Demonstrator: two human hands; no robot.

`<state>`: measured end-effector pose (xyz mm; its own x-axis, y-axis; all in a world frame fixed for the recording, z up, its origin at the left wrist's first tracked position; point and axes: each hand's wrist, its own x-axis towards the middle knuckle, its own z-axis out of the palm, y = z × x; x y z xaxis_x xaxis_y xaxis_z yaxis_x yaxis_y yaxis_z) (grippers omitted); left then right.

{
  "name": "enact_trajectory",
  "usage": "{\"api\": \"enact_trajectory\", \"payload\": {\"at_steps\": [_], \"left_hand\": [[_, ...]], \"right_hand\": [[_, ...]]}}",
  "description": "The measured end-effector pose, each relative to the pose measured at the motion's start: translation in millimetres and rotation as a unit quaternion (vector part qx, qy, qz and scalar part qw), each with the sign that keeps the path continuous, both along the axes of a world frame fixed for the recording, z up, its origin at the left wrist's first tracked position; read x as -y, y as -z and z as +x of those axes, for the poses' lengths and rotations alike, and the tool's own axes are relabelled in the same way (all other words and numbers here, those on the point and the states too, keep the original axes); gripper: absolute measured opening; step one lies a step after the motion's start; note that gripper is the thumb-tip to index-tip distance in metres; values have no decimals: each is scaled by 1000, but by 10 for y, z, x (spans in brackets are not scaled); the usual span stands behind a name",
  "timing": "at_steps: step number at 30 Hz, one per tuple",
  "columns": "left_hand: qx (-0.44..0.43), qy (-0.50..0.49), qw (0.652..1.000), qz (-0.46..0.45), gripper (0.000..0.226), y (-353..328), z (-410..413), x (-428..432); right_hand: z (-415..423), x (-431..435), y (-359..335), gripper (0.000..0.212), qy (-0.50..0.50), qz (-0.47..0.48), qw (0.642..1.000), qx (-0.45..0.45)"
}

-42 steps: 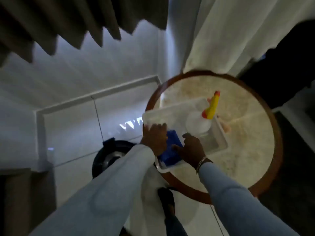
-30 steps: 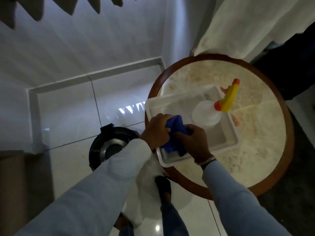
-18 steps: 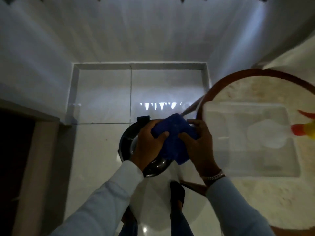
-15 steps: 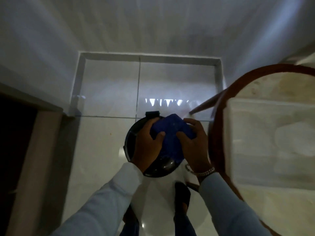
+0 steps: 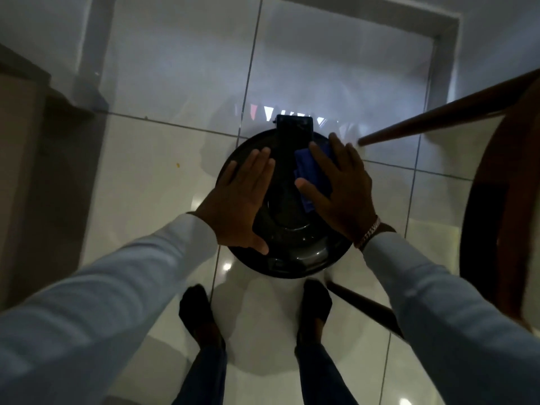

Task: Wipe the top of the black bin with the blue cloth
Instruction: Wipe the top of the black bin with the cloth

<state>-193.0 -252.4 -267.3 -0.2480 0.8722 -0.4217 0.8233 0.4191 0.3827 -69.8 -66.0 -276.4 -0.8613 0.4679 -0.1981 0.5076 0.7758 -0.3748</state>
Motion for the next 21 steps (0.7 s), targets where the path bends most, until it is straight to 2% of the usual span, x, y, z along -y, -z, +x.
{"api": "enact_trajectory", "payload": {"at_steps": [5, 8, 10, 15, 18, 21], "left_hand": [[0, -3, 1000, 8, 150, 41, -33, -1], [4, 2, 1000, 3, 149, 27, -37, -10], [13, 2, 1000, 3, 148, 33, -41, 10], [12, 8, 1000, 8, 147, 87, -55, 25], [19, 5, 999, 26, 145, 114, -64, 30], [30, -3, 999, 27, 146, 118, -78, 41]], "right_hand": [[360, 474, 181, 64, 93, 73, 990, -78], [708, 1006, 181, 76, 93, 73, 993, -16], [803, 1131, 191, 76, 78, 69, 995, 7], [251, 683, 154, 64, 132, 87, 987, -20], [-167, 461, 169, 65, 171, 73, 983, -10], [19, 707, 173, 69, 152, 82, 985, 10]]}}
